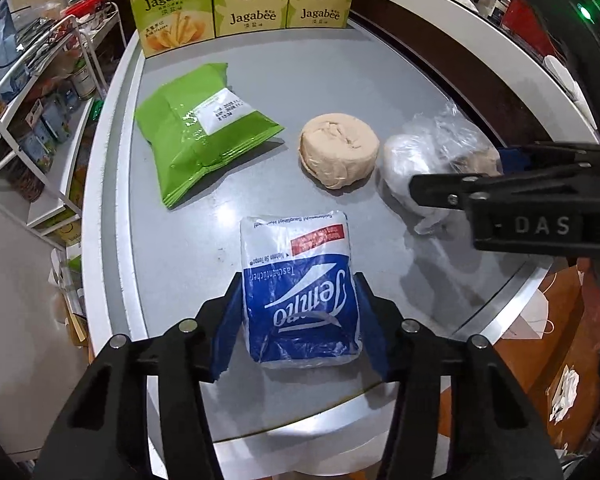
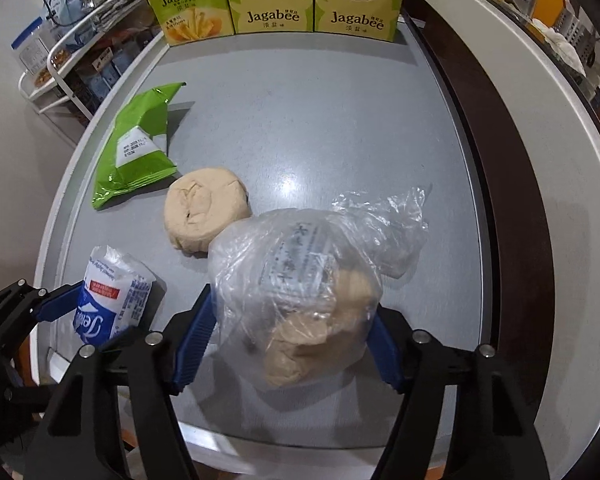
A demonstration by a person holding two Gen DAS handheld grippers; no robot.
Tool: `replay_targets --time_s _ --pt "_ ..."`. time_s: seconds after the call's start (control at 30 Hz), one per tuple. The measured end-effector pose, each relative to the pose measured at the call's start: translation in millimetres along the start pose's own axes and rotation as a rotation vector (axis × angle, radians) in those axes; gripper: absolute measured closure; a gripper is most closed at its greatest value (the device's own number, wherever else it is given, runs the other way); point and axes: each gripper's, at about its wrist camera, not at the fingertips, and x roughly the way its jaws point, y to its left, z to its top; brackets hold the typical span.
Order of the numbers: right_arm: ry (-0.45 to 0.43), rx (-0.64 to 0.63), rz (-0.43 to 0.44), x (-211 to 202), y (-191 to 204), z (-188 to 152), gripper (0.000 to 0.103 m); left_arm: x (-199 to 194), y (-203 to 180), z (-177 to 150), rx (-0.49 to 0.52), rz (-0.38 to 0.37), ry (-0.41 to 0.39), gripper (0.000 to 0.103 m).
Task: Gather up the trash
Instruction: 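Grasp the plastic-wrapped bread with the right gripper while the left grasps the Tempo tissue pack, then carry the wrapped bread and tissue pack over the white bin with both grippers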
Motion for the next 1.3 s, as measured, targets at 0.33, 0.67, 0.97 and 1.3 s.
replay_targets --time_s 0.33,0.67,0.97,1.3 --pt "-0.042 0.019 0.056 -29 -1 -20 0.037 -20 10 -2 -0.024 -0.010 -0.038 0.050" --pt "-0.098 0.013 0.124 -62 11 -33 0.037 -56 8 -13 -0.016 0.003 -0.098 0.050" --pt "-0.128 -0.023 0.175 -91 26 -56 0.037 -82 5 -33 -0.005 0.010 -0.118 0.050" --pt "-0.089 -0.088 0.211 -104 39 -94 0.037 -101 0 -59 0.012 0.012 -0.114 0.050"
